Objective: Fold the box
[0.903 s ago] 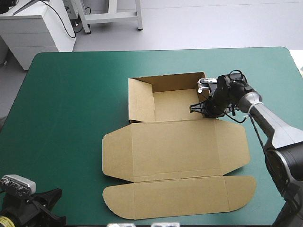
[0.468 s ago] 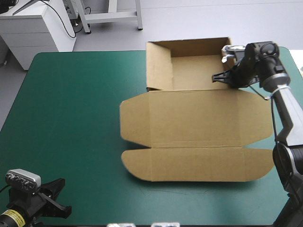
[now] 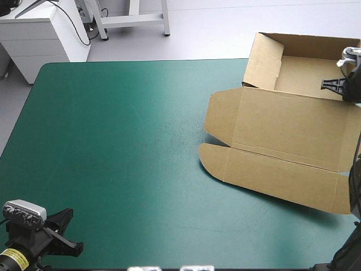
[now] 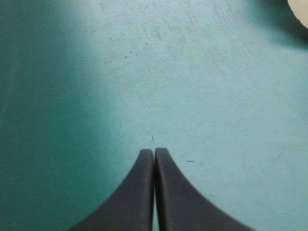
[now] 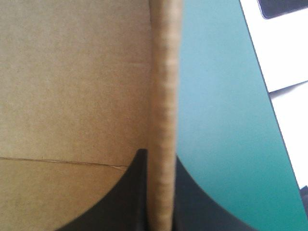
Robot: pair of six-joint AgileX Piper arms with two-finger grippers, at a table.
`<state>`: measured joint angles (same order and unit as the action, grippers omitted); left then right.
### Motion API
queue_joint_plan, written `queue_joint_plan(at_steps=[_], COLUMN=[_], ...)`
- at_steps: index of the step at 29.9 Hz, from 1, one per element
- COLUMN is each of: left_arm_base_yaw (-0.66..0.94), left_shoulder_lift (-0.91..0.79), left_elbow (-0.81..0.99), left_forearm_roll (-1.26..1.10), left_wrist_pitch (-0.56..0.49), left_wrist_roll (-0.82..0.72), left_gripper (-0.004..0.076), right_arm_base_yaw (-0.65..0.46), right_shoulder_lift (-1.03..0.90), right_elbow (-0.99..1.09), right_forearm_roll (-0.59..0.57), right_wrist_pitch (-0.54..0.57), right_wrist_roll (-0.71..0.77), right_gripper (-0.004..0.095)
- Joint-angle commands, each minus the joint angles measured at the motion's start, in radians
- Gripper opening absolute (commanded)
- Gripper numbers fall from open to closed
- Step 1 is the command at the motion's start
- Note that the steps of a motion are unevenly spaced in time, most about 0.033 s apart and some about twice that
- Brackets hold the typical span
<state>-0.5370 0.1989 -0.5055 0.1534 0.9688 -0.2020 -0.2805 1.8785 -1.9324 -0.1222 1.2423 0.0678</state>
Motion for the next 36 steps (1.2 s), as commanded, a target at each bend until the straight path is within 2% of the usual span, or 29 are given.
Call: queue_joint_plan(at_steps=[1,4,7,10,14,16,18,20,22,25,27,30,31,36], left_arm_base_yaw=[-0.004,-0.004,-0.004,-0.004,-0.004,-0.004,-0.004,-0.004,-0.004,-0.004,-0.004,-0.004,-0.004,-0.004], left_shoulder_lift=[0.013,0.013,0.013,0.013,0.013,0.013,0.013,0.013,0.013,0.013,0.013,0.013,0.013,0.013], left_elbow=[-0.026,-0.026,-0.026,-0.026,-0.026,-0.026,-0.026,-0.026,-0.026,-0.026,-0.026,-0.026,-0.026,-0.026], left_forearm_roll=[0.010,0.011,0.011,0.011,0.011,0.011,0.011,0.011,0.010,0.010,0.007,0.010,0.010,0.008], left_wrist_pitch=[-0.064,-0.058,-0.058,-0.058,-0.058,-0.058,-0.058,-0.058,-0.058,-0.058,-0.058,-0.058,-0.058,-0.060], left_wrist_roll=[-0.008,-0.008,-0.008,-0.008,-0.008,-0.008,-0.008,-0.008,-0.008,-0.008,-0.008,-0.008,-0.008,-0.008], left_gripper=[-0.0008,-0.0008,-0.0008,-0.0008,-0.0008,-0.0008,-0.0008,-0.0008,-0.0008,-0.0008,-0.0008,-0.0008,-0.0008,-0.0008], right_arm_base_yaw=[-0.052,-0.076,-0.098,-0.121,-0.143,-0.155,-0.160,-0.158,-0.151,-0.111,-0.046,0.106,0.156,0.459], right_shoulder_lift=[-0.007,0.038,0.073,0.084,0.082,0.065,0.037,-0.018,-0.081,-0.186,-0.254,-0.337,-0.356,-0.484], right_elbow=[-0.032,-0.028,-0.028,-0.026,-0.026,-0.037,-0.064,-0.080,-0.082,-0.079,-0.045,0.038,0.065,0.272], right_forearm_roll=[0.011,0.020,0.047,0.099,0.128,0.128,0.131,0.149,0.215,0.347,0.431,0.443,0.434,0.302], right_wrist_pitch=[0.009,0.009,0.009,0.009,0.009,0.009,0.009,0.009,0.009,0.009,0.009,0.006,0.004,-0.051], right_wrist_roll=[-0.027,-0.033,-0.060,-0.091,-0.107,-0.121,-0.119,-0.119,-0.132,-0.186,-0.245,-0.313,-0.324,-0.324], right_gripper=[-0.0018,-0.0013,0.0044,0.0216,0.0522,0.0634,0.0681,0.0673,0.0656,0.0520,0.0337,0.0023,-0.0011,0.0000])
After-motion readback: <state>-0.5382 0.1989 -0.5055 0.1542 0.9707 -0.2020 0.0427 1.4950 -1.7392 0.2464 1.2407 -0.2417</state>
